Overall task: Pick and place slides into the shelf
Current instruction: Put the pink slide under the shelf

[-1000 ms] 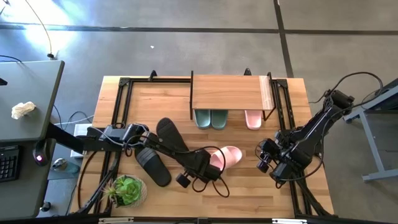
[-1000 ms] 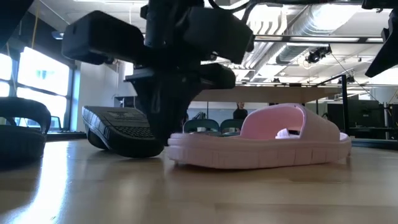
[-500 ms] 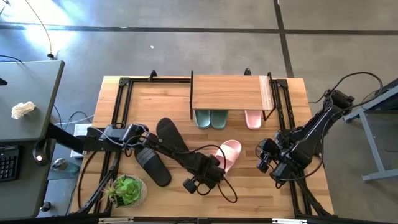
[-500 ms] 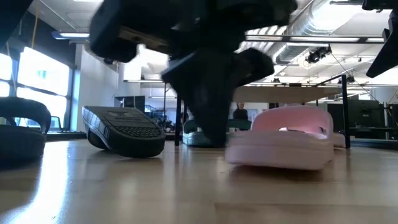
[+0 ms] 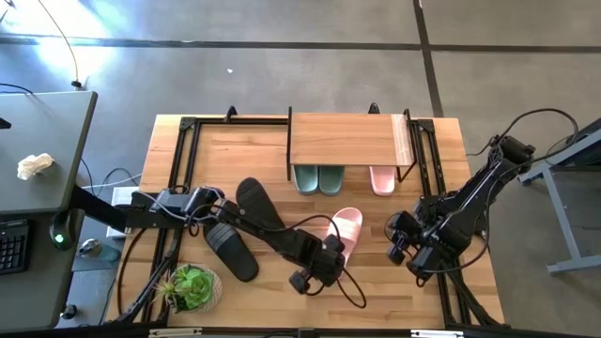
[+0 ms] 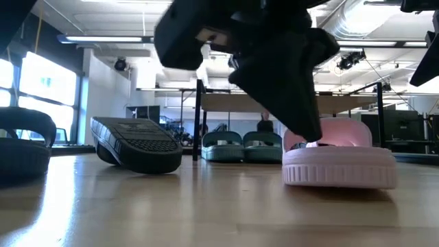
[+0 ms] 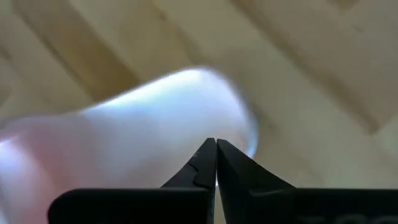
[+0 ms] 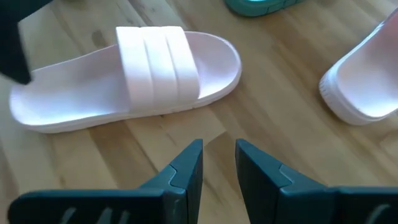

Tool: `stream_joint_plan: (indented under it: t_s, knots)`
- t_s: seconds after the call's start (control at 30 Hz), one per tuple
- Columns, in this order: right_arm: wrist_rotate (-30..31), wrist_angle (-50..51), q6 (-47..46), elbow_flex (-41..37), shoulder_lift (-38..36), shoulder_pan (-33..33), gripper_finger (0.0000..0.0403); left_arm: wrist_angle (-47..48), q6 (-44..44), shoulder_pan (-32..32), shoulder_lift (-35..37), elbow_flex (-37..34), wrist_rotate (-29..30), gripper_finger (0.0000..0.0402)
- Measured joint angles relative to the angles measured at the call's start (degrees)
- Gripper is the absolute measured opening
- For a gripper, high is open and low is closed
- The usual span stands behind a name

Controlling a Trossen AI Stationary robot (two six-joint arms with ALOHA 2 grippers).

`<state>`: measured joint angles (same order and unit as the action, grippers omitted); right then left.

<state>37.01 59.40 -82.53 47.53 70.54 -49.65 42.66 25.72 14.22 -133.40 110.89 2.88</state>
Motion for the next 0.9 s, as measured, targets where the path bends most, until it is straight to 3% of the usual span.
stream_joint_plan:
  t_s: [0.17,0.3,0.43,0.9]
  knots:
    - [-2.29,-4.35,1.1,0.0,0.0,0.0,0.0085,12.38,0.09,-0.01,0.0,1.82,5.93,0.0002]
    - [-2.61,-10.84,4.15,0.0,0.0,-0.01,0.0085,19.19,-1.16,-0.88,0.13,1.83,-0.06,0.0001]
    - [-2.8,-18.25,8.76,0.0,1.63,-0.01,0.0082,10.6,-1.98,-1.97,0.09,-2.67,-6.26,0.0001]
    - [-10.15,-34.34,9.08,0.0,15.75,-0.04,0.0016,-0.97,-1.97,-3.58,0.02,-4.04,-5.54,0.0001]
